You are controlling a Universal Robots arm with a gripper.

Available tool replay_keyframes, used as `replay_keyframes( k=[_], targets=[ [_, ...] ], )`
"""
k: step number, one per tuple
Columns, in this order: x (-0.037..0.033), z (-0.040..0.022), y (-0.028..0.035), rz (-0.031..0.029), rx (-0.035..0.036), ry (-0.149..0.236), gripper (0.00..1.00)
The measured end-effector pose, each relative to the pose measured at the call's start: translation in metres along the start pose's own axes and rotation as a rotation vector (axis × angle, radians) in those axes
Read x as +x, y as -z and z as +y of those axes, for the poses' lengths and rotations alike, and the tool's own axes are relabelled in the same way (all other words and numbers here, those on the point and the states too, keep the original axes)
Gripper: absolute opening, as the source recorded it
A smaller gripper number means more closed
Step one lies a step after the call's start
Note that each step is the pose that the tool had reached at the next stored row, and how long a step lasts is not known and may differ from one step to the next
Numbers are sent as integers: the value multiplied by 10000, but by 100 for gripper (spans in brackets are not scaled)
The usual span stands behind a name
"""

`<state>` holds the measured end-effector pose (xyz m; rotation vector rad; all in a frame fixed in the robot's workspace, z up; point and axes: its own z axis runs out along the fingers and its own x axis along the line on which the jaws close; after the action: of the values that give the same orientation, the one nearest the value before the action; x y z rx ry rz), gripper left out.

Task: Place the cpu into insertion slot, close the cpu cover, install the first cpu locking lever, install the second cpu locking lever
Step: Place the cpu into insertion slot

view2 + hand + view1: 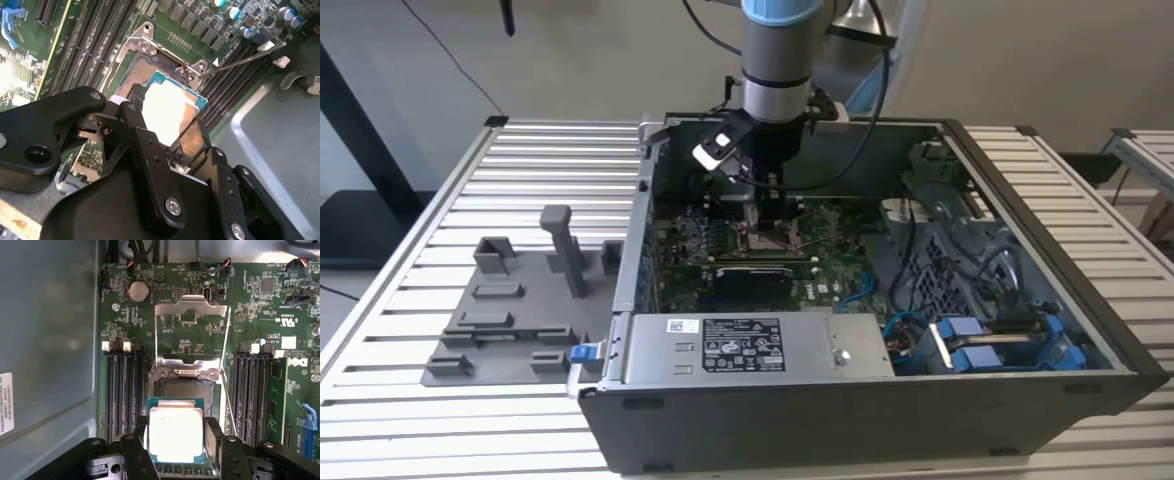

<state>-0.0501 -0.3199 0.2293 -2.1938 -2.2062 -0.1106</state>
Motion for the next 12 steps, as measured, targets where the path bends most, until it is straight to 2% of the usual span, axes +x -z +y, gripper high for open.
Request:
replay_keyframes(
  k=[12],
  targets=[
    [-17,0,-23,1,-1,-1,54]
  ],
)
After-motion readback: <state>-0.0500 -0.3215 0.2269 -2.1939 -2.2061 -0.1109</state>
